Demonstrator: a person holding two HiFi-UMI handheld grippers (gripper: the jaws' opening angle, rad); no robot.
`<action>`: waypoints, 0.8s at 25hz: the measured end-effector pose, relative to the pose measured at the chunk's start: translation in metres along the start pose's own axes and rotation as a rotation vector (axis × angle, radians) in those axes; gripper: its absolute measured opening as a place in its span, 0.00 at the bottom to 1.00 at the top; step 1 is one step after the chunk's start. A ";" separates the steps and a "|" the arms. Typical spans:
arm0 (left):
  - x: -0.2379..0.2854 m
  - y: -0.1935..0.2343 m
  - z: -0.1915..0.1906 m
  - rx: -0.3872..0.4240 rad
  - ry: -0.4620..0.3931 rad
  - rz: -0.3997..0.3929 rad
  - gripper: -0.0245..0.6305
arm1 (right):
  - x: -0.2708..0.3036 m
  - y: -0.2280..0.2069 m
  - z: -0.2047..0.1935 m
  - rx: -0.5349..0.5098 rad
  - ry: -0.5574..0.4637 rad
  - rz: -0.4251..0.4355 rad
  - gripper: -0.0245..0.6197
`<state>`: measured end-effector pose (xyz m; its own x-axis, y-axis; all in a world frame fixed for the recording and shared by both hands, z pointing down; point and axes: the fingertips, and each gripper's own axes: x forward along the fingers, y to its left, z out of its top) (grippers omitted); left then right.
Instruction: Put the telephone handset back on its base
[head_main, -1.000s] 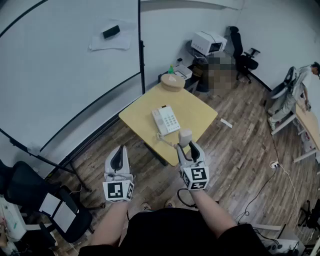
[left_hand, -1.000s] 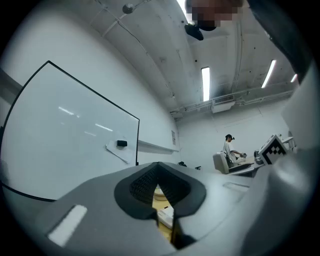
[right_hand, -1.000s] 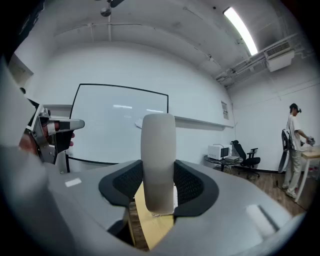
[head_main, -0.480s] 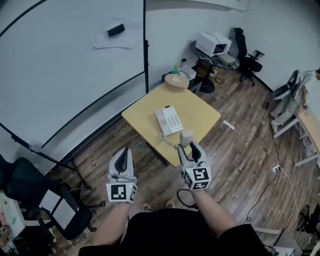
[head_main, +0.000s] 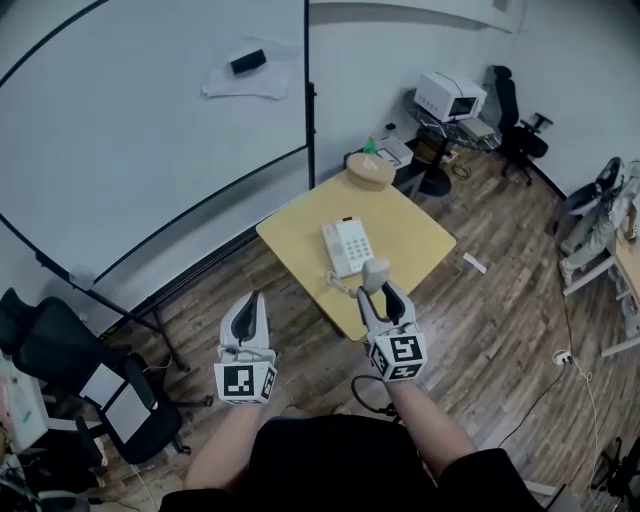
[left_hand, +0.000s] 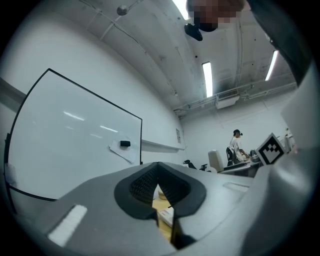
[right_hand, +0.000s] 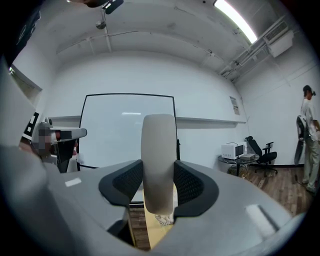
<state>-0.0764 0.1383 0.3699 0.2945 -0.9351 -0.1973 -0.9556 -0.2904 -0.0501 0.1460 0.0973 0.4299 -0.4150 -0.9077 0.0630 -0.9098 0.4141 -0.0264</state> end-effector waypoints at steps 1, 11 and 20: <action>0.003 -0.001 0.001 0.005 -0.002 0.005 0.04 | 0.003 -0.004 0.001 0.001 -0.003 0.007 0.35; 0.054 0.020 -0.018 0.018 0.026 0.036 0.04 | 0.052 -0.028 0.001 0.025 -0.003 0.045 0.35; 0.160 0.071 -0.061 -0.039 0.033 -0.035 0.04 | 0.124 -0.039 -0.011 0.016 0.066 0.025 0.35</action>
<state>-0.0963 -0.0447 0.3942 0.3287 -0.9301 -0.1637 -0.9437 -0.3304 -0.0176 0.1304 -0.0308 0.4502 -0.4368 -0.8905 0.1275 -0.8994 0.4347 -0.0451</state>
